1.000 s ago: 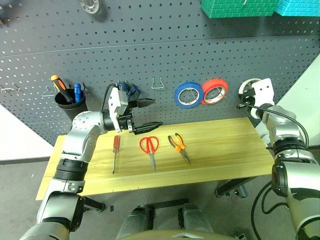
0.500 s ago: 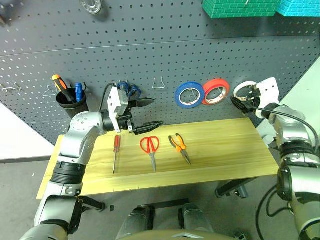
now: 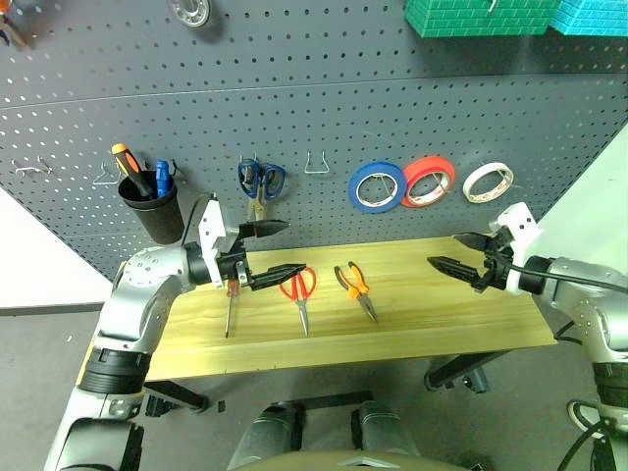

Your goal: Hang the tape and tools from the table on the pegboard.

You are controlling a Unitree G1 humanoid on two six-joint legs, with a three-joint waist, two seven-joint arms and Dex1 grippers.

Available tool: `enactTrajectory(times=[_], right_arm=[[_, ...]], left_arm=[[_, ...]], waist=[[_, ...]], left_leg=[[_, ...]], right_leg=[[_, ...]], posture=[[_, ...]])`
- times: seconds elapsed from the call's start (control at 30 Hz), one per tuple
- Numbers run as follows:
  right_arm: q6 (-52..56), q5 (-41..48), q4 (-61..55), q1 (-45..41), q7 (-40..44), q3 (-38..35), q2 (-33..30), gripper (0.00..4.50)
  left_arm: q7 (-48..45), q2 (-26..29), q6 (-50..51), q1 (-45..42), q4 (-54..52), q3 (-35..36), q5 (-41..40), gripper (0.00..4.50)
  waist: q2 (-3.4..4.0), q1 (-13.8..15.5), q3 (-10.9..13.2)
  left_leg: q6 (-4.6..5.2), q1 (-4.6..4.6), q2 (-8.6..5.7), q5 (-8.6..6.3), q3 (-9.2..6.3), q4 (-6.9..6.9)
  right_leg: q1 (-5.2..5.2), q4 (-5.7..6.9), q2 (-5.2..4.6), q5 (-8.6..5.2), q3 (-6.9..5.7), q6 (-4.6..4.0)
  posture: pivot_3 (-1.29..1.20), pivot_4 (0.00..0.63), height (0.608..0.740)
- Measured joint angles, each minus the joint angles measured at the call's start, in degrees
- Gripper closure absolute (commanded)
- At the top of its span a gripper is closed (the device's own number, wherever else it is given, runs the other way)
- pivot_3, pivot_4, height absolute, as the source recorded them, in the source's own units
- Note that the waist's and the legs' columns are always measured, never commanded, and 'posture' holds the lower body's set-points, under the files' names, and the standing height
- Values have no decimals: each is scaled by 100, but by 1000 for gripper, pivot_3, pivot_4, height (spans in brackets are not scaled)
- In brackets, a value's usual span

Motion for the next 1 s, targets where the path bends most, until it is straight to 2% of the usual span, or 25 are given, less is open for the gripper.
enactTrajectory(times=[0.23,0.43,0.6,0.7,1.0], right_arm=[[324,-227,-101,-231,-268,892,309,57],[333,-670,663,-895,-370,1558,524,57],[177,-1151,2158,-1719,-1068,1670,1336,57],[118,-1263,2733,-1989,-1165,1685,1663,57],[392,-1447,2964,-2261,-1033,1899,1851,57]], left_arm=[[-8,59,-538,555,249,37,242,0],[-70,74,-1278,624,935,44,536,0],[-79,43,-1672,573,1383,36,720,0],[-105,45,-1751,544,1536,5,807,0],[-240,50,-1899,443,1726,-189,1090,0]], waist=[[-10,35,15],[-35,165,66],[-56,171,179],[-53,180,253],[-62,171,588]], left_leg=[[-1,-5,1,-1,1,-17],[0,-11,4,-1,2,-28],[14,-58,5,8,1,-30],[17,-89,4,10,1,-30],[19,-101,5,8,0,-42]], right_leg=[[-7,-11,-7,-4,0,-7],[-21,-15,-7,-10,-1,-18],[-73,-14,-5,-9,-2,-19],[-103,-8,-5,4,-3,2],[-119,-6,-8,4,-4,1]], posture=[[-15,128,740],[9,170,740],[36,216,740],[47,236,740],[74,313,740]])
